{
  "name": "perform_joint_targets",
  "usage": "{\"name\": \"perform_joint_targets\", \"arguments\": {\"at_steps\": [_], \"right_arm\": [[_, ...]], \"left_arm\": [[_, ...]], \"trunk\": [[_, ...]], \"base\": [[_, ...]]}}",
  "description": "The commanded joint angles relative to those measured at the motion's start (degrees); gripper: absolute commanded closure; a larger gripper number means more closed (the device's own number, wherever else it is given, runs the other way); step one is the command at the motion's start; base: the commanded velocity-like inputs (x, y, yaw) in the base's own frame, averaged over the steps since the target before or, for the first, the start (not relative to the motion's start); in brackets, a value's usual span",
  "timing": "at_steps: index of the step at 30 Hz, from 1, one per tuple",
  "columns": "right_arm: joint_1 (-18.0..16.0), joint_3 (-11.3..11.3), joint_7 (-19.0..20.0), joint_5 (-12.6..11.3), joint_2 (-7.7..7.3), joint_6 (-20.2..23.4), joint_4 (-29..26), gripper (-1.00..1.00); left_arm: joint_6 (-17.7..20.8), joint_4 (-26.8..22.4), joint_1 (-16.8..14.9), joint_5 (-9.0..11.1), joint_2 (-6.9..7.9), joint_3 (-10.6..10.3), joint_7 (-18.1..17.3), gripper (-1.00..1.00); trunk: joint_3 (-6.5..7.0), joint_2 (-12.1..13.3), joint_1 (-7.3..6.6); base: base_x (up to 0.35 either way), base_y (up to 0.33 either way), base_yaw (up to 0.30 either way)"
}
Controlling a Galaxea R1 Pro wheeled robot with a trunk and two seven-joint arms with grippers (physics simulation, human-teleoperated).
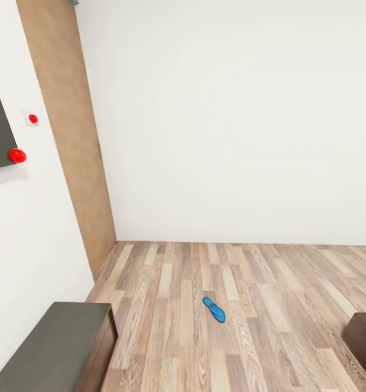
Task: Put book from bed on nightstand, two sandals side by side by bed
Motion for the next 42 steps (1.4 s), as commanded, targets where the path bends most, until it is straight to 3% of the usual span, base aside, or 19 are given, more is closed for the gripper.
{"name": "perform_joint_targets", "arguments": {"at_steps": [1, 42], "right_arm": [[-0.01, -0.05, -0.13, -0.02, 0.01, 0.2, -0.06, -1.0], [-0.01, -0.13, -0.13, -0.1, 0.01, 0.24, -0.06, -1.0]], "left_arm": [[0.05, -0.05, 0.0, -0.01, 0.0, -0.01, -0.01, -1.0], [0.05, -0.72, 0.0, -0.01, 0.17, 0.06, -0.01, -1.0]], "trunk": [[-0.04, -0.02, 0.0], [-0.04, -0.02, 0.0]], "base": [[0.0, 0.0, -0.222], [0.006, 0.004, -0.277]]}}
